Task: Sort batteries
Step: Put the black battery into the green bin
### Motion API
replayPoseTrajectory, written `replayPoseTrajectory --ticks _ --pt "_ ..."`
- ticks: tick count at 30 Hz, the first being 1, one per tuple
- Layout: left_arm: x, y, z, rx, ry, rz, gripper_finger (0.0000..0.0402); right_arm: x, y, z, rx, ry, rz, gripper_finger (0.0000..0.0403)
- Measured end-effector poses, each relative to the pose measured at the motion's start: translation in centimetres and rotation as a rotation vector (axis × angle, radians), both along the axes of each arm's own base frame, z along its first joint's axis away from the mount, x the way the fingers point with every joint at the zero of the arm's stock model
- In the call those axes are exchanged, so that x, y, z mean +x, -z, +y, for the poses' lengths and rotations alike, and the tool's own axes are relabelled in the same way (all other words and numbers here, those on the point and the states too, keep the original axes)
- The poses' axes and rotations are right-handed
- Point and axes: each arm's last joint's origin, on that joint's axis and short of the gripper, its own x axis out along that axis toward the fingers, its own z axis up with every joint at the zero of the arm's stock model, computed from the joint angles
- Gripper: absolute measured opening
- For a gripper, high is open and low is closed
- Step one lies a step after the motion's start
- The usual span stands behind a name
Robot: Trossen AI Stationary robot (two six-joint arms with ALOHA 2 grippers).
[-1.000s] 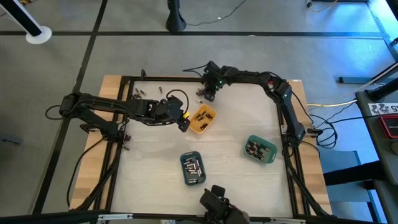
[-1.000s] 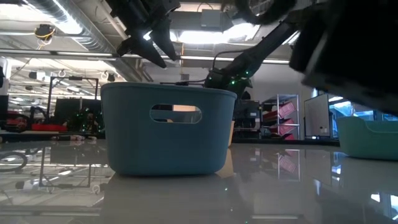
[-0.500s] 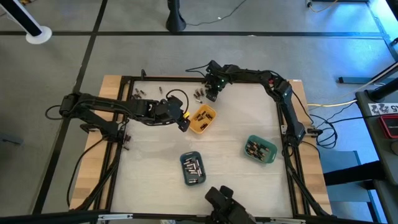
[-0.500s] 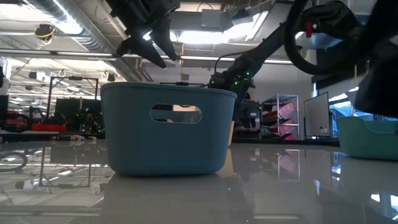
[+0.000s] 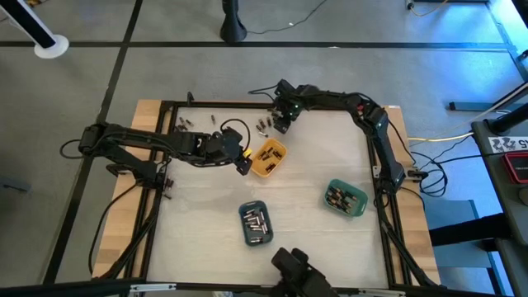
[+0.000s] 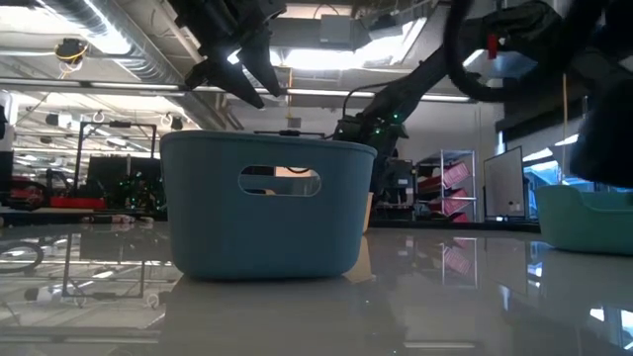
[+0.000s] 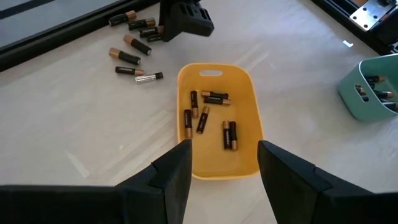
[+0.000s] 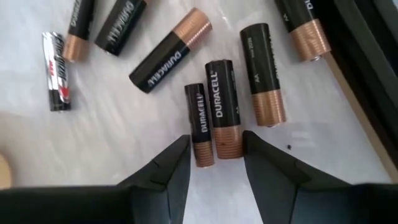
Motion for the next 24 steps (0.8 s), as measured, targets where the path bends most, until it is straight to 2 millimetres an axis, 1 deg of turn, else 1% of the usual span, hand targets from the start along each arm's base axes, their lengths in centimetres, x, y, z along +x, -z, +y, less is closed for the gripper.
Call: replayPoseTrajectory --ticks 3,10,13,20,24 --pt "0.00 0.00 -0.14 0.003 0.009 0.002 0.0172 0.24 -0.34 -0.18 0.029 0.014 -0.034 0.0149" --pt "-0.01 0.01 -0.16 0.009 0.017 0.009 0.0172 0.50 -0.62 -0.27 0.042 0.064 -0.047 0.0145" --pt "-0.01 0.01 -0.15 0.009 0.017 0.009 0.0172 0.51 -0.63 -0.28 0.045 0.073 -0.048 0.0126" --pt "-0.01 0.01 -0.15 0.009 0.016 0.009 0.0172 0.56 -0.67 -0.31 0.045 0.081 -0.052 0.0051" --pt "-0.02 0.02 -0.15 0.009 0.016 0.010 0.0172 0.61 -0.66 -0.31 0.037 0.083 -0.050 0.0048"
